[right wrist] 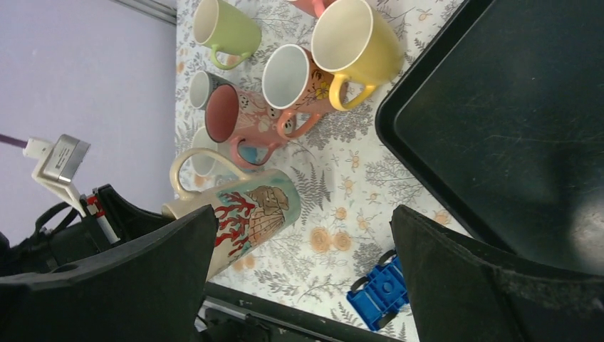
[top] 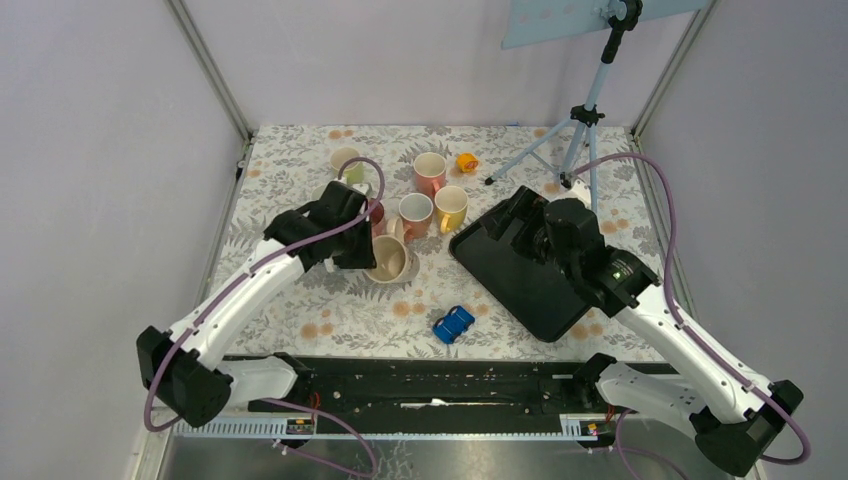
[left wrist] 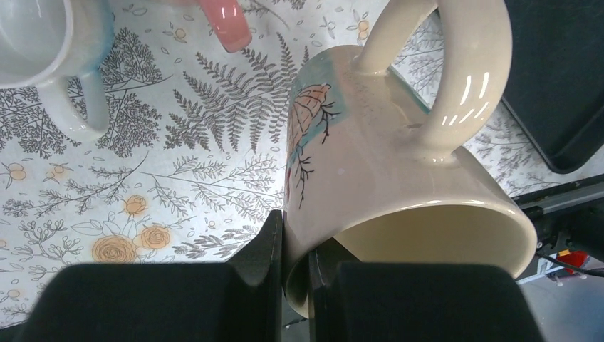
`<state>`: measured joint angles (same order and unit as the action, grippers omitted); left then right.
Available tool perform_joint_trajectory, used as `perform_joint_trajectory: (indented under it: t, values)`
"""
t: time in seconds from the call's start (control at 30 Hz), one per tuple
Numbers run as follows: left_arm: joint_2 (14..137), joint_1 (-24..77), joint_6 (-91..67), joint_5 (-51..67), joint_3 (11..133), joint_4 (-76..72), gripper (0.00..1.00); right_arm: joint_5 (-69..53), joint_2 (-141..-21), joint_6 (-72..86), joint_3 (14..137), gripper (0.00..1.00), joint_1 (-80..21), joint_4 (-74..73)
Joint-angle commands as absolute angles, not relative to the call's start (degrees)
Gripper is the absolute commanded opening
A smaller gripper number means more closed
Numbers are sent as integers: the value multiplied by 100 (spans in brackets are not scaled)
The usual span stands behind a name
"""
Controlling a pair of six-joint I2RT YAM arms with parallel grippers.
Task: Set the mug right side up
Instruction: Place the cup at the center of the board.
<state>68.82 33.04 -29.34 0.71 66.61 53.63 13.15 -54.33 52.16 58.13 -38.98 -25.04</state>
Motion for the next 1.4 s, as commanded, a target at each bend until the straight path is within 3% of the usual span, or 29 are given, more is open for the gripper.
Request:
perform_joint_trajectory:
  t: [0.0, 0.73, 0.9, 1.27, 1.37]
  values:
    - [7111, 3143, -2636, 542, 6895, 5000, 0, 1575, -5294, 4662, 5705, 100, -3938, -2349]
    - [8446, 2854, -2075, 624, 7263, 5350, 0, 1467, -5071, 4276, 5335, 100, -3946, -1969]
    - [8524, 2852, -2047, 638, 7297, 5362, 18, 1473, -5067, 4273, 5285, 100, -3946, -1945]
    - [8482, 2856, -2013, 596, 7343, 5355, 38, 1410, -5087, 4328, 5265, 100, -3944, -1907]
    - [8371, 2856, -2004, 567, 7333, 5351, 49, 1372, -5111, 4337, 5286, 100, -3941, -1906]
